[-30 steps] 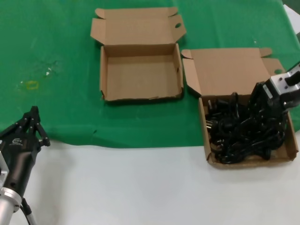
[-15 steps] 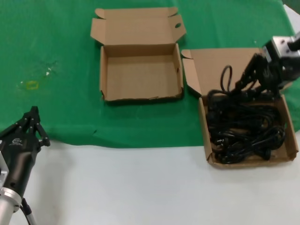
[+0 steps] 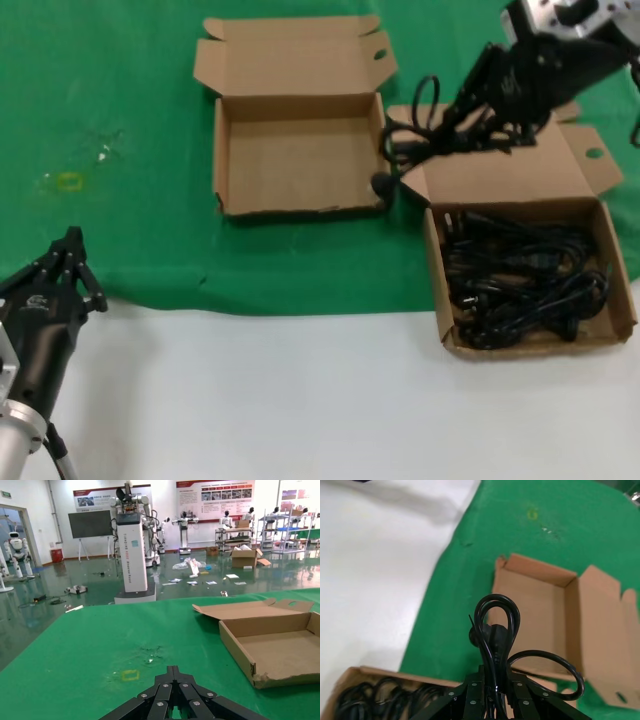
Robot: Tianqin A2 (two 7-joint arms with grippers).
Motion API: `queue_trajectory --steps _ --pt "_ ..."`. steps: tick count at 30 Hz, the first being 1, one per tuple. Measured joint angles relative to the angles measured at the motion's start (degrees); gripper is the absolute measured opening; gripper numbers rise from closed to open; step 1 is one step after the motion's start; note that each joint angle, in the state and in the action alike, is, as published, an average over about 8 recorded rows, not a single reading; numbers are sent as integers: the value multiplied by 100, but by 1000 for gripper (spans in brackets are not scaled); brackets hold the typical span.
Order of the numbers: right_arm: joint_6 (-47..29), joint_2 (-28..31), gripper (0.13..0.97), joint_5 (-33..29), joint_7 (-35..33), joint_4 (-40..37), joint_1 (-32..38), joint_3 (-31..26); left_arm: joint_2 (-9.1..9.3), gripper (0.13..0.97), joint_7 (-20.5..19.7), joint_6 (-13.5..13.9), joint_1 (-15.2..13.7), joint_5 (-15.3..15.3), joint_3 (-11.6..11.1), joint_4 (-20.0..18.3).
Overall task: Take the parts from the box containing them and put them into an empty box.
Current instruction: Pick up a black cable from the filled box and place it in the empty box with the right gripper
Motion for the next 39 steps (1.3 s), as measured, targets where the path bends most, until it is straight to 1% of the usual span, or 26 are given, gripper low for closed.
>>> queue_trajectory --steps 10,15,25,39 --pt "548 -794 215 -60 -673 -1722 732 14 0 144 0 0 0 0 0 0" --pt "905 -1062 215 -19 -868 -2234 853 97 0 144 0 0 0 0 0 0" --pt "1802 -1547 215 115 -1049 -2613 661 310 0 144 0 0 0 0 0 0" --pt "2766 -1975 214 275 -1167 -2634 111 379 0 144 0 0 0 0 0 0"
